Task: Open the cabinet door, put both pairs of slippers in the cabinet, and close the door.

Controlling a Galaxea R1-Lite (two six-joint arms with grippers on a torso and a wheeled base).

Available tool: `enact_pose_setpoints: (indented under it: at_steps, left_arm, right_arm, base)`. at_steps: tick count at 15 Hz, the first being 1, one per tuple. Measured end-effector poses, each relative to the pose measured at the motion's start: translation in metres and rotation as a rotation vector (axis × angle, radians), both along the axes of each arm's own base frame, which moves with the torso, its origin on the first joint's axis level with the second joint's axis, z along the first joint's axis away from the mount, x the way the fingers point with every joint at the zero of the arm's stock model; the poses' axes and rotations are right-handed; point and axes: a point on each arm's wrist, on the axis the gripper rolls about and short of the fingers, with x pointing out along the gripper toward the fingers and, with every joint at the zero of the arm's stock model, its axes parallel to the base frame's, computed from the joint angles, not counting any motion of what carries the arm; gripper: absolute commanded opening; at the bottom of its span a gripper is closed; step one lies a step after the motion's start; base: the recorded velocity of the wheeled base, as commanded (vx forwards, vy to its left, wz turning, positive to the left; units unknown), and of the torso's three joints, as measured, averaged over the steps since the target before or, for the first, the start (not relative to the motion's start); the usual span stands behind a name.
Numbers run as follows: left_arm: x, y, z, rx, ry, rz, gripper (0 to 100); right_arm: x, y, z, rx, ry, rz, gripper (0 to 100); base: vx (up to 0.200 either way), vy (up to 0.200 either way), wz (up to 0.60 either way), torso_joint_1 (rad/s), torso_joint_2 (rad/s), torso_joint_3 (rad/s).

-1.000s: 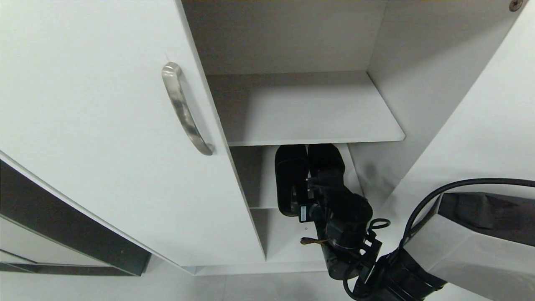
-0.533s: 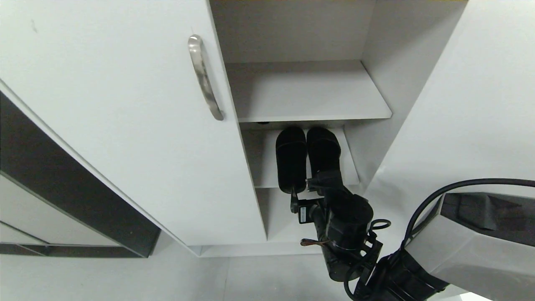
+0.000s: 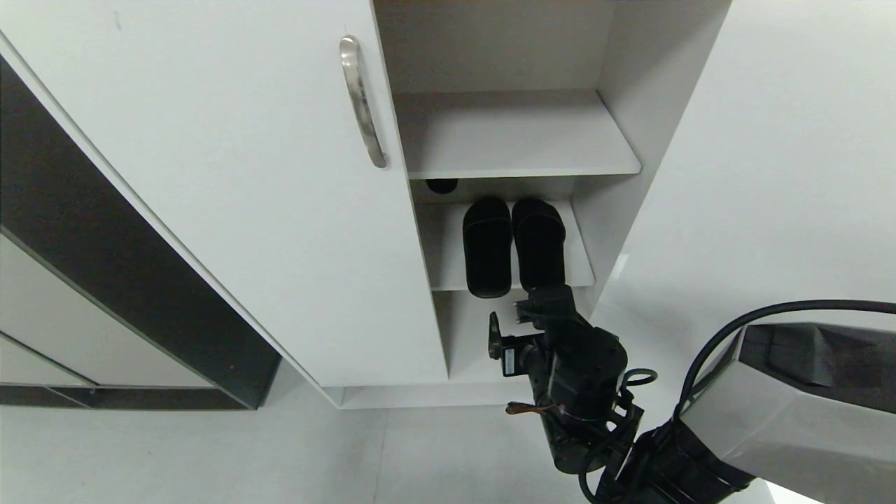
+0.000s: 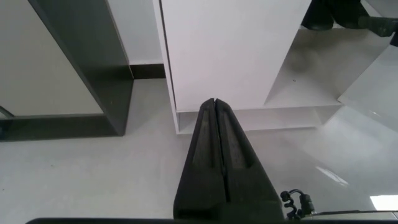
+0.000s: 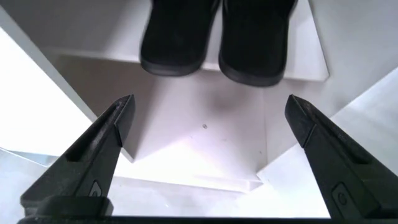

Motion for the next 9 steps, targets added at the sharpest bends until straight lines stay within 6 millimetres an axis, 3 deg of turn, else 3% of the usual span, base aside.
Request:
enact_pose_setpoints:
  at_steps: [6, 9]
  left_arm:
    - [0.0000, 0.0000, 0.0000, 0.000, 0.000, 0.000, 0]
    - [0.0000, 0.0000, -0.0001, 0.000, 0.001, -0.001, 0]
  right_arm:
    - [0.0010, -0.0010, -0.0005, -0.001, 0.001, -0.003, 100]
    - [0.0003, -0.0016, -0.0017, -0.006, 0.005, -0.002, 100]
  base:
    - [0.000, 0.000, 0.00, 0.000, 0.00, 0.000]
    - [0.000, 0.000, 0.00, 0.002, 0.00, 0.160]
